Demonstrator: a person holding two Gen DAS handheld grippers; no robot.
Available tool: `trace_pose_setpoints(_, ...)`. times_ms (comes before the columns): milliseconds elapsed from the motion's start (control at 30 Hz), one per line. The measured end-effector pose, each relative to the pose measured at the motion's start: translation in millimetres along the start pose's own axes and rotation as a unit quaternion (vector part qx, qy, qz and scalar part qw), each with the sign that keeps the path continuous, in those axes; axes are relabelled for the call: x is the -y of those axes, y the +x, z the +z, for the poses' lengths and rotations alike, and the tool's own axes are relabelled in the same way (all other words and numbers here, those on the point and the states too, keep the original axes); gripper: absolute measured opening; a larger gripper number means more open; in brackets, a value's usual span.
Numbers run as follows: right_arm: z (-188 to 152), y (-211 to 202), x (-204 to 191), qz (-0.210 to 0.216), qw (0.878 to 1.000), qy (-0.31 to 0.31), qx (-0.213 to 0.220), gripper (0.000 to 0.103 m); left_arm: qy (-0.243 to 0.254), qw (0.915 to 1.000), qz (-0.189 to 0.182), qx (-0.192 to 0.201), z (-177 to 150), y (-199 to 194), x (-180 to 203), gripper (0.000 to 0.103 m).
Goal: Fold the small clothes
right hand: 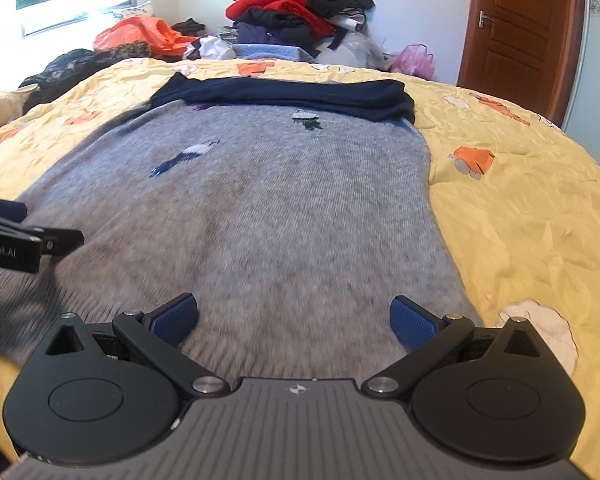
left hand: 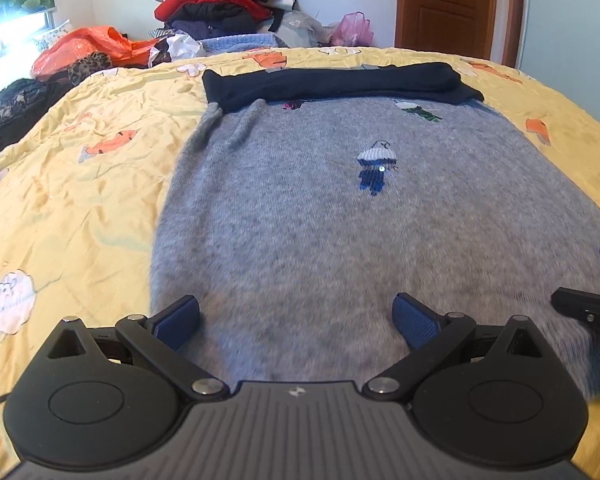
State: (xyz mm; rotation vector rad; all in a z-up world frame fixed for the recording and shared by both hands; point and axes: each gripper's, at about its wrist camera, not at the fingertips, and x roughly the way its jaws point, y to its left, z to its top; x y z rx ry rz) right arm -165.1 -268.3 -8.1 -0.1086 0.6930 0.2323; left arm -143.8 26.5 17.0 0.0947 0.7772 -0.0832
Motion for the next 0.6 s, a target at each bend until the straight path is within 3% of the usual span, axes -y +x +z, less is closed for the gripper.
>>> trace_pose_setpoints(233,-12,-22,-1,0.010,1.000,-0.008,-0.008,0.103,0.030,0.9995,0.006,0.012,-11,-21,2,0.103)
trace_pose_setpoints(500,-23,-41,6,0.029,0.999,-0.024,-0.028,0.102,0.009,0.9998,0.016,0.001,-20,-28,-18,0.103)
trace_pose_setpoints(600,-24,-53,13,0.055,0.998,-0.030,-0.030,0.101,0.003,0.9998,0.019,0.005,-22,-35,-30,0.103)
